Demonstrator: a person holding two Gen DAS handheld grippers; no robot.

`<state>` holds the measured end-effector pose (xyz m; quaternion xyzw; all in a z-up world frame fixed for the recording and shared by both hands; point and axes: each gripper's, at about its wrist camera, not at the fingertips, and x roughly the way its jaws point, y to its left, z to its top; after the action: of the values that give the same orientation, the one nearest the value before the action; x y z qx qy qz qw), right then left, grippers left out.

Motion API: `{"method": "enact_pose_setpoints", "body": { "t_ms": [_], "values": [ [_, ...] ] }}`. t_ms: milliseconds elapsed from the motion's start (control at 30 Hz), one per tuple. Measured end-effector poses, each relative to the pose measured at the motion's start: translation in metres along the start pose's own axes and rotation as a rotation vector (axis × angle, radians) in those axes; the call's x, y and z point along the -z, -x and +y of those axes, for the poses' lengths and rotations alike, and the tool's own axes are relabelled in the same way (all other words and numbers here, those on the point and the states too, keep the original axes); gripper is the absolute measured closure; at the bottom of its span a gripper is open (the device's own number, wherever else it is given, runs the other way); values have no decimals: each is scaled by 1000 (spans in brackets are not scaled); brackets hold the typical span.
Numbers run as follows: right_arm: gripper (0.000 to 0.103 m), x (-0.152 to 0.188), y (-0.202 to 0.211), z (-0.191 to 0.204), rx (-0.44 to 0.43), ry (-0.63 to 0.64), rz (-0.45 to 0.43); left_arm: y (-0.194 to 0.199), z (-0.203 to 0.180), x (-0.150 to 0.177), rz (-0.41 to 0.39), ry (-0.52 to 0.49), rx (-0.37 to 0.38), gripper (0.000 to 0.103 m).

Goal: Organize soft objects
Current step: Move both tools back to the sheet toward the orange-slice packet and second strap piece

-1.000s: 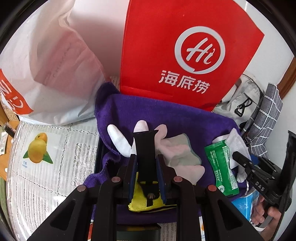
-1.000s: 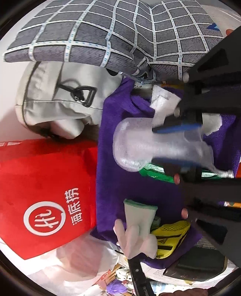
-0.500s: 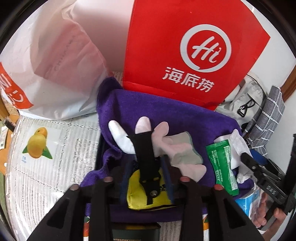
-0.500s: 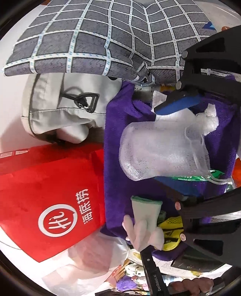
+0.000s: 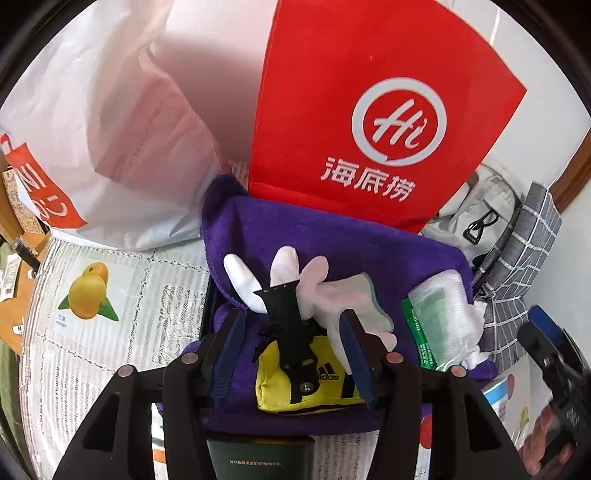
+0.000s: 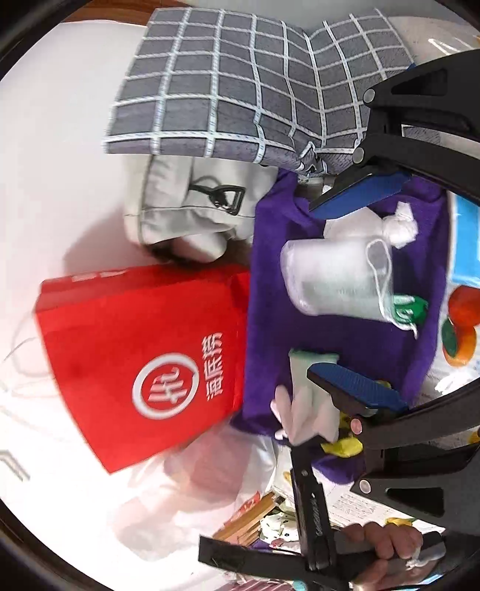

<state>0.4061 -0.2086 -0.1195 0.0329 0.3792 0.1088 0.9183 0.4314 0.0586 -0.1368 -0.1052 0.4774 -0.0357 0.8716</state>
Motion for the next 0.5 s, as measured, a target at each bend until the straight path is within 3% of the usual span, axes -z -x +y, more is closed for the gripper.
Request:
{"method": "enact_pose_setpoints", "body": {
  "t_ms": [167, 267, 500],
  "values": [
    [24, 20, 30, 18, -8, 20, 5, 13, -3, -1, -24, -1, 24, 50],
    [24, 46, 59, 21, 34, 38, -7, 26, -12, 1, -42, -27, 31, 50],
    [24, 113, 101, 19, 10, -4, 42, 73, -32, 25, -142, -122, 3, 50]
  ]
}}
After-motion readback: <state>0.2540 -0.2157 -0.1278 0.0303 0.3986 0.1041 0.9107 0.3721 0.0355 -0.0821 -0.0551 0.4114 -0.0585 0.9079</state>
